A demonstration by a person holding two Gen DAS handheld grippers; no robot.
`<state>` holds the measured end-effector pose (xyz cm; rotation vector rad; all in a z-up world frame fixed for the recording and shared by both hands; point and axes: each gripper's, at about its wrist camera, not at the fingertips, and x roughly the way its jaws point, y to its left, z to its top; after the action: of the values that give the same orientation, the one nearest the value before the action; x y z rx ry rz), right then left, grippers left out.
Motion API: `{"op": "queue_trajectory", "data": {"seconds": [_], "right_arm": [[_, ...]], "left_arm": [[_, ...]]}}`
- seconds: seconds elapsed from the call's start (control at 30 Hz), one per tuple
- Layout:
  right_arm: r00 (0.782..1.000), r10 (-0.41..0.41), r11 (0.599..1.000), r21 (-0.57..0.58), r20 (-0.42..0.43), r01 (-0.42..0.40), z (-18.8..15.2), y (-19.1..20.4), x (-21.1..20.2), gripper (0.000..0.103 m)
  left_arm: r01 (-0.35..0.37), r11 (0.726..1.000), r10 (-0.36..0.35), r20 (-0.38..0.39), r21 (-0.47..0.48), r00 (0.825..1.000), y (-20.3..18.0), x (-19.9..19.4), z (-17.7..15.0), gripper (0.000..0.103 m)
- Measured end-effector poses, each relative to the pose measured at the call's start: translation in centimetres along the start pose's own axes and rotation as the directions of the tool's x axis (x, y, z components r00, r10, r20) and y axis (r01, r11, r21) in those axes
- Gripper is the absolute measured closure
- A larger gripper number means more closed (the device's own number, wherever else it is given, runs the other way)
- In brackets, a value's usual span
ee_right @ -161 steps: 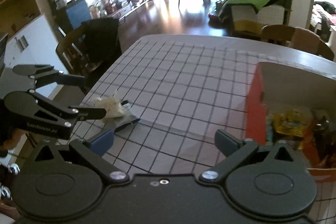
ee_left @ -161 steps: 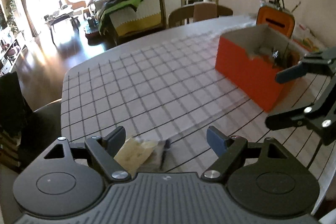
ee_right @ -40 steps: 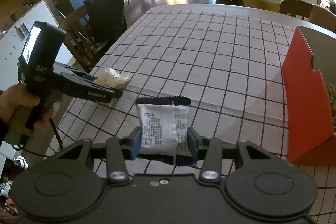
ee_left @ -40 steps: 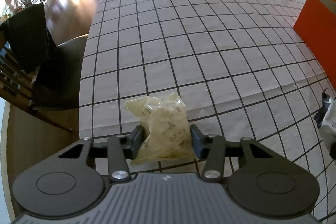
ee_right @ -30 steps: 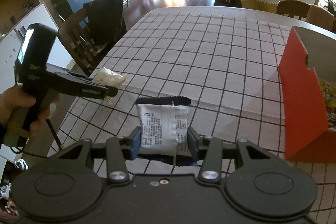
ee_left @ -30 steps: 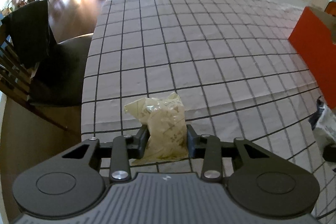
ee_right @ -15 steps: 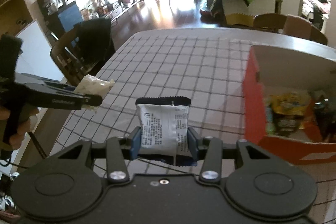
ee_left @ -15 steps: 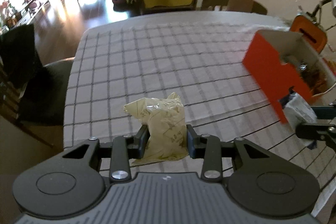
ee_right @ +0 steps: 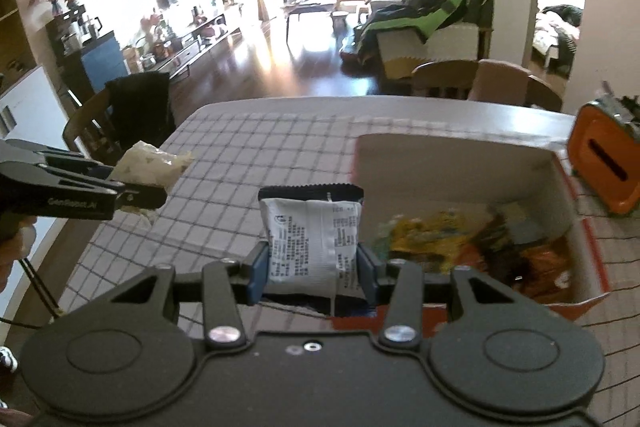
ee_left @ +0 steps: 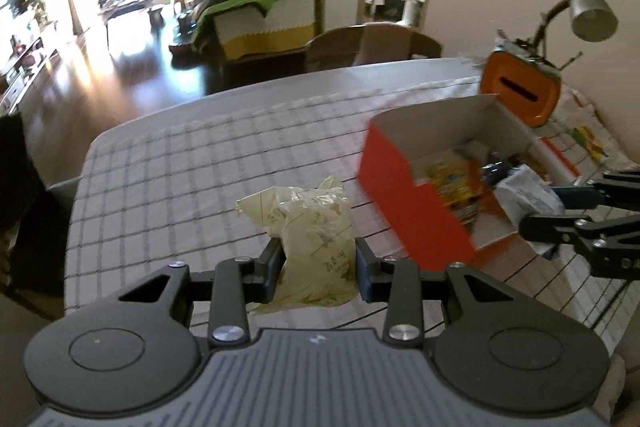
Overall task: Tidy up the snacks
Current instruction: 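Carry the white packet and cream bag over the box with both grippers, then open the right gripper to drop the white packet while the left releases the cream bag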
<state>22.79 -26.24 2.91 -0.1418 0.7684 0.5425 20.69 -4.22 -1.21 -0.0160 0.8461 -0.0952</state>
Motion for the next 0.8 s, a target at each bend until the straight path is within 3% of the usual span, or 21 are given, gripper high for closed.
{"op": "queue_trajectory", "data": {"seconds": [0.43, 0.8], "right_arm": [[0.995, -0.096, 0.995, 0.036, -0.001, 0.096, 0.5, -9.1, 0.4, 0.059], [0.991, -0.110, 0.994, 0.017, -0.074, 0.112, 0.0, -15.2, 2.8, 0.059]], "left_arm": [[0.039, 0.995, -0.039, -0.007, 0.089, 0.999, -10.9, 4.8, 4.4, 0.067], [0.044, 0.994, -0.033, -0.104, 0.099, 0.994, -16.1, 11.1, 5.8, 0.067]]}}
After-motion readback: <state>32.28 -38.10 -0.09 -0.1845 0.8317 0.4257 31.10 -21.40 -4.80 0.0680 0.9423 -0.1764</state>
